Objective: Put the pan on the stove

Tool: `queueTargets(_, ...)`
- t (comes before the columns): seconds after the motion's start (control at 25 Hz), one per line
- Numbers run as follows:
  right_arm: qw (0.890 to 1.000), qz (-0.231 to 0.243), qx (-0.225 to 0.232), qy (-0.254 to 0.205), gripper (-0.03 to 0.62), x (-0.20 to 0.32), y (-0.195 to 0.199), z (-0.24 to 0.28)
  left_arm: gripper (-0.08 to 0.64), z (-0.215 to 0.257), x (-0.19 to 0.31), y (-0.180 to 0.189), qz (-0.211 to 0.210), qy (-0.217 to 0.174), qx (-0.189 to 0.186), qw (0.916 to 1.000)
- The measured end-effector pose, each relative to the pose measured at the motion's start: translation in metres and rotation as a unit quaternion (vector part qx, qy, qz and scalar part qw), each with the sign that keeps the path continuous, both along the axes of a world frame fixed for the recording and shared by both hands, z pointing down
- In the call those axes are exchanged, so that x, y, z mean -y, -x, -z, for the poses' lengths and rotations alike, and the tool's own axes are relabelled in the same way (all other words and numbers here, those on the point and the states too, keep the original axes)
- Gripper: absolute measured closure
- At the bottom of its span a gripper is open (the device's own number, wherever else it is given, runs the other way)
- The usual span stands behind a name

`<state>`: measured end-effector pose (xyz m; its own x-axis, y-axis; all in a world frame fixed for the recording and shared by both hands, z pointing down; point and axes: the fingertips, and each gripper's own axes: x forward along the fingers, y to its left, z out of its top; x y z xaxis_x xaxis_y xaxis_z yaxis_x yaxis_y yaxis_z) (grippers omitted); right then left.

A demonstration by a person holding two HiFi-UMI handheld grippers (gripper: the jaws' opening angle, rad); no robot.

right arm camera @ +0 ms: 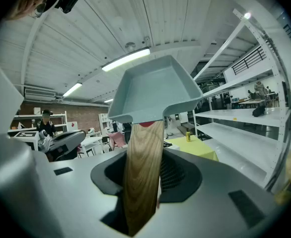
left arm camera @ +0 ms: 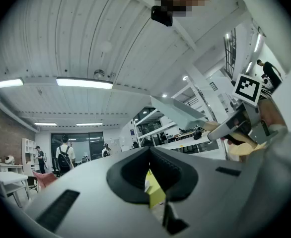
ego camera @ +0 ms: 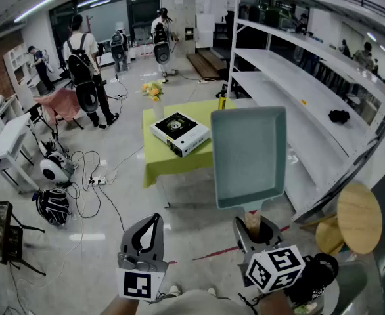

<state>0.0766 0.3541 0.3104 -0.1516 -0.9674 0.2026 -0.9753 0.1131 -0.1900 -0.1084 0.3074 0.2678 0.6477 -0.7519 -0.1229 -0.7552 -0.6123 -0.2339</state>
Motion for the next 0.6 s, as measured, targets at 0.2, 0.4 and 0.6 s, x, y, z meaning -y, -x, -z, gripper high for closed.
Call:
queueTargets(0.2, 1.0, 0.006, 0.014, -0.002, 0.453, -0.008, -0.016, 0.001, 0.557, -0.005, -0.01, -0.02, 0.001, 0.004, 0.007, 1.0)
queueTargets(0.4, 1.0, 0.014, 0.013, 0.005, 0.453, -0.016, -0.039, -0.006, 0.557, -0.01, -0.019, -0.041, 0.008, 0.01, 0.01, 0.9999)
queueTargets(0.6, 1.0, 0.026, 0.001, 0.012, 0.453, -0.024, -0.058, -0.016, 0.557, -0.013, -0.029, -0.055, 0.016, 0.014, -0.008, 0.9997)
